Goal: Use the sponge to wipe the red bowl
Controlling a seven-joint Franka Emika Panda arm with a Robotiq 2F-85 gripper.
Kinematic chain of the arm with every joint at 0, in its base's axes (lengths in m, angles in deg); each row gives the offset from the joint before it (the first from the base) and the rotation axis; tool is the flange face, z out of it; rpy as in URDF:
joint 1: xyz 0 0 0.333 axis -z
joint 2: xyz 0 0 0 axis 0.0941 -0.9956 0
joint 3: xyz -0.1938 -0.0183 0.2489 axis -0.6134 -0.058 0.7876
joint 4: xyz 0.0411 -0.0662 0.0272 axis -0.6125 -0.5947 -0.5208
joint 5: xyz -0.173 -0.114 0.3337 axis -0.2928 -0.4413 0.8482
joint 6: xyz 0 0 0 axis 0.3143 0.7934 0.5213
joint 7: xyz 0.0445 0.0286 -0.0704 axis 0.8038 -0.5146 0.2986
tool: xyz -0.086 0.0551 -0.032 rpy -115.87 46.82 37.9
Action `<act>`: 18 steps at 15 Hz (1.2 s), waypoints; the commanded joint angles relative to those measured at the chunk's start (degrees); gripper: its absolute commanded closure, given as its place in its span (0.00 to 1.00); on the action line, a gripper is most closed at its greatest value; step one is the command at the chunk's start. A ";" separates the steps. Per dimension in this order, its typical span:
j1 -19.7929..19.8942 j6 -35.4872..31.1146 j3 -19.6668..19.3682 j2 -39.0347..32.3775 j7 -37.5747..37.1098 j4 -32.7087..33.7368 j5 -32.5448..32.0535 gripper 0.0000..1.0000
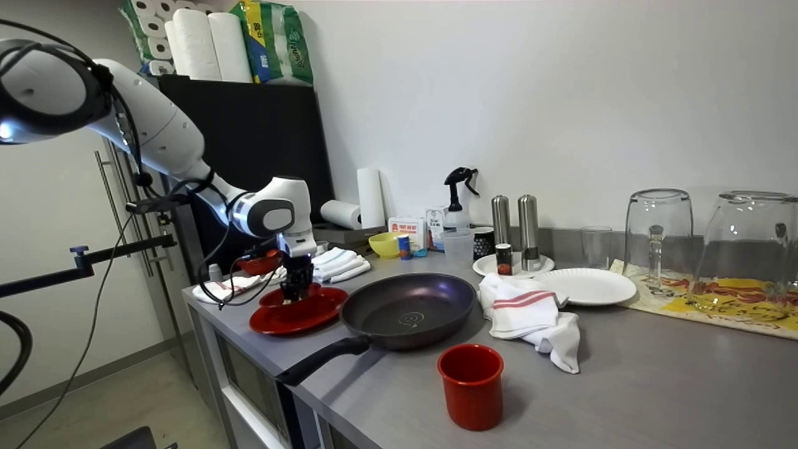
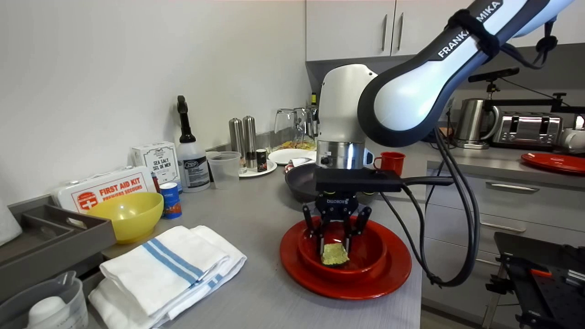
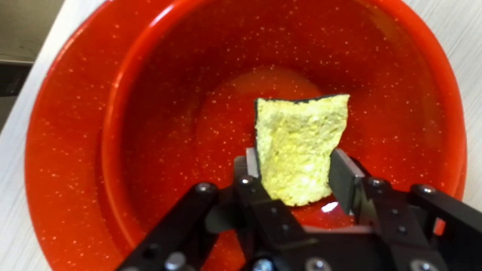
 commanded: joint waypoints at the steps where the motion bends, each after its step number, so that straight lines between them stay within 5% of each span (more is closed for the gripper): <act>1: 2.02 5.81 2.01 -0.22 5.57 1.02 5.65 0.77; 9: 2.86 14.87 1.53 -0.56 10.30 2.74 10.54 0.77; 18: 0.06 6.18 -2.02 -0.73 4.70 0.54 -0.58 0.77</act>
